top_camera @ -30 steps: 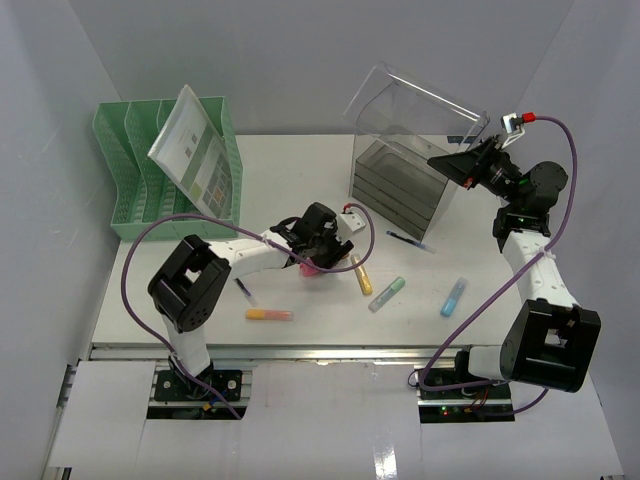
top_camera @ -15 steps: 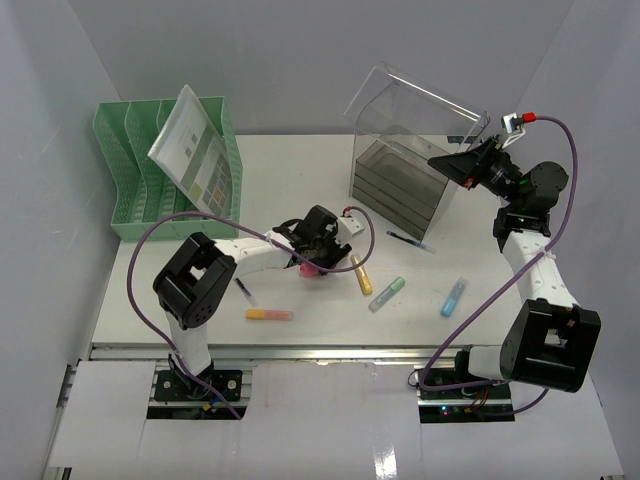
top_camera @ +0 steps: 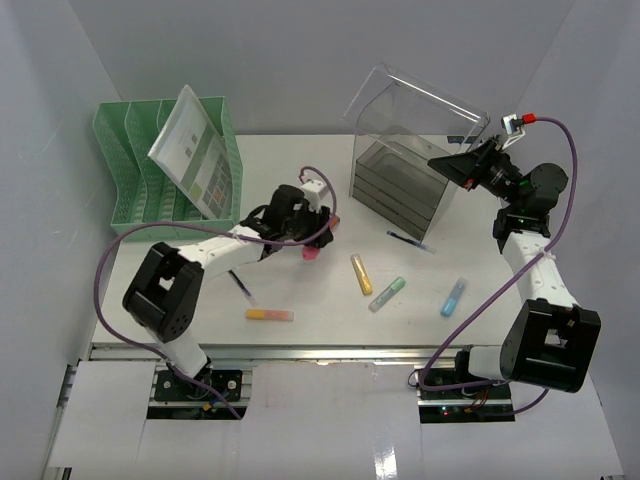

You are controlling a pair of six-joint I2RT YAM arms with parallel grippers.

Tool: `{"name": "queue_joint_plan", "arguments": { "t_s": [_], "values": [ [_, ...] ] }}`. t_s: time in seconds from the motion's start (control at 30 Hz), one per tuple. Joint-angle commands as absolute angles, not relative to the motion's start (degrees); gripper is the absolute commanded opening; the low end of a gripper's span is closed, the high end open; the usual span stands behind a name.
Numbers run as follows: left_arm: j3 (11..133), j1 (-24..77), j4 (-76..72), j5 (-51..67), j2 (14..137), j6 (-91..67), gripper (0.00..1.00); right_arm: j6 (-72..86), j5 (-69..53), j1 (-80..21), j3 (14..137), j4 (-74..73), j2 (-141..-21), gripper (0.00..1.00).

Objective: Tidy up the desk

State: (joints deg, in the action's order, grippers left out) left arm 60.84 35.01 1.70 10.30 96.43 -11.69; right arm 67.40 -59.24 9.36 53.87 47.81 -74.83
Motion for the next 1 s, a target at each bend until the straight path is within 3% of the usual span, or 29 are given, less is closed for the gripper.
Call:
{"name": "queue_joint_plan", "arguments": {
  "t_s": [0.0,0.2,0.37,0.73,0.97],
  "values": [
    [55.6,28.6,-21.5,26.0,90.4,-39.9,0.0,66.5,-58.2,9.9,54.1,59.4,-71.3,0.08],
    [59.7,28.8,-42.9,34.2,101.5,-64.1,0.0,67.4,-58.1,10.0,53.6,60.1,-71.3,0.08],
    [66.7,30.9,-51.3,30.1,109.5,-74.6,0.0,68.1,-57.9,10.0,53.3,60.3,-70.7,0.08],
    [85.4,37.4,-51.1,15.5,124.2,-83.6,0.0,72.7,-58.2,9.9,52.5,64.0,-70.5,0.08],
    [95.8,39.0,-40.9,7.1,128.8,-83.7,0.0,75.9,-58.4,10.0,52.1,66.0,-69.8,0.08]
  ]
}}
